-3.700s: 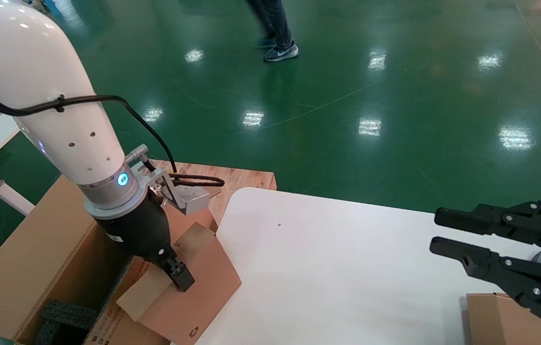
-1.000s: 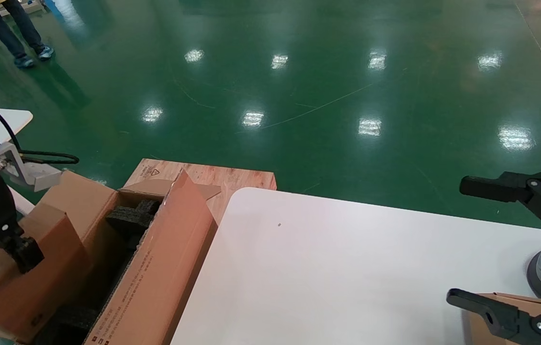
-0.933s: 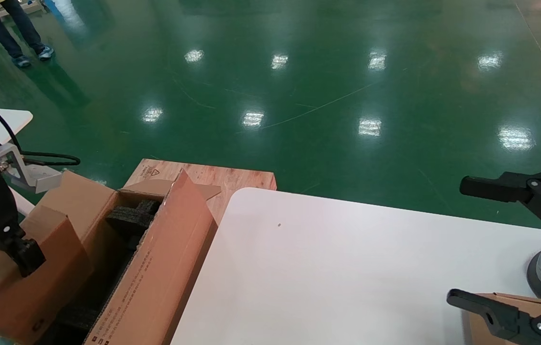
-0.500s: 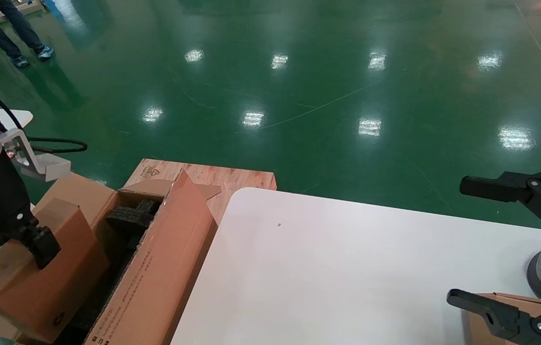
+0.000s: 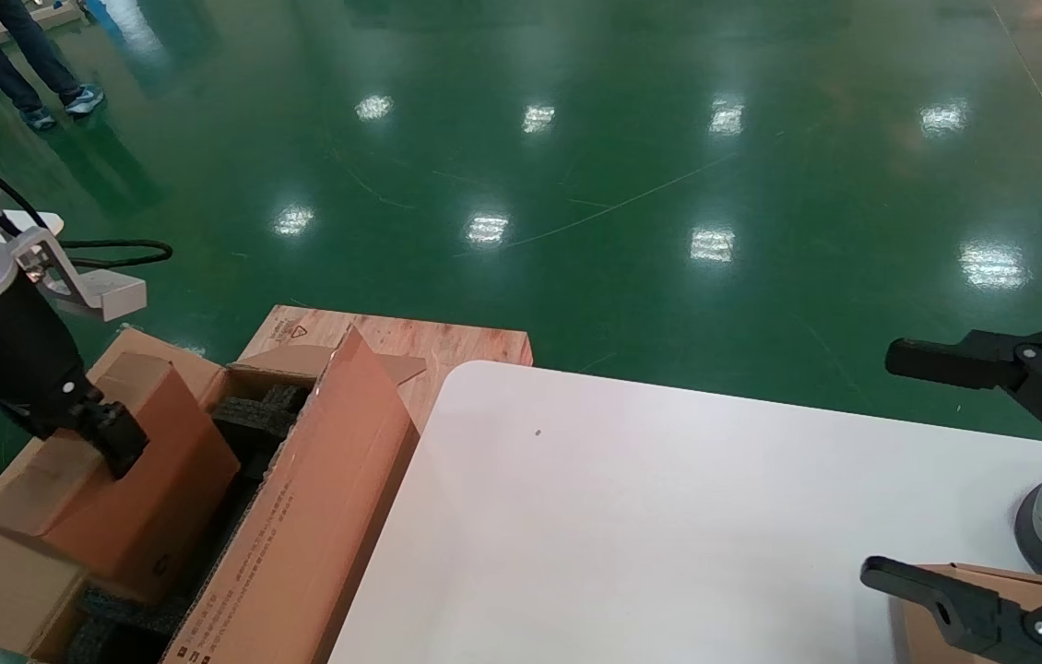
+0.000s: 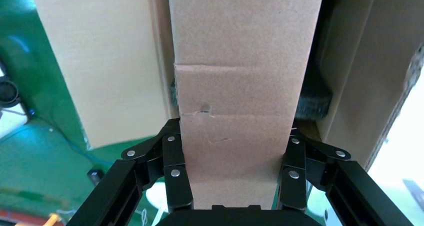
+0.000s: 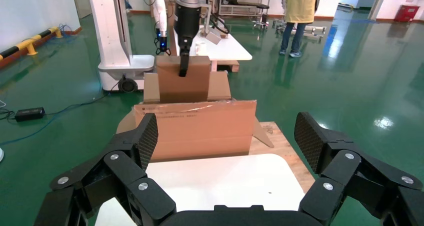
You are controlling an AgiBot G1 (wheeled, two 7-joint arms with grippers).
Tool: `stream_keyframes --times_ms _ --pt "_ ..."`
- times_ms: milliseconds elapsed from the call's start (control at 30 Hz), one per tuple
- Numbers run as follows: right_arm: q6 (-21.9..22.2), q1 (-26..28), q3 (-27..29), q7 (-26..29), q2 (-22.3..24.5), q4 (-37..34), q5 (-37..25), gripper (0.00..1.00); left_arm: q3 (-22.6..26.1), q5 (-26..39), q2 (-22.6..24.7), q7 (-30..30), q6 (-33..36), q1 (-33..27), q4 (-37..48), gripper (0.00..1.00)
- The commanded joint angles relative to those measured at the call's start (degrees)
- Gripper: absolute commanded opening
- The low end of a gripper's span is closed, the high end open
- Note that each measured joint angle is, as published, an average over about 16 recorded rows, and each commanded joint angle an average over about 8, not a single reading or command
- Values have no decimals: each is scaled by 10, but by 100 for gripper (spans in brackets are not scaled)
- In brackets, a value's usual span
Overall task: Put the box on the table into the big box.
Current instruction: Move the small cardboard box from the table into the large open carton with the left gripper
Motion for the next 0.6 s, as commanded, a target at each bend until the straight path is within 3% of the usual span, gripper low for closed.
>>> stream_keyframes --times_ms 33,600 --pt "0 0 0 0 0 0 0 100 -4 -4 -1 2 -11 6 8 0" --pt "0 0 0 0 0 0 0 100 -20 -16 -12 24 -54 35 47 0"
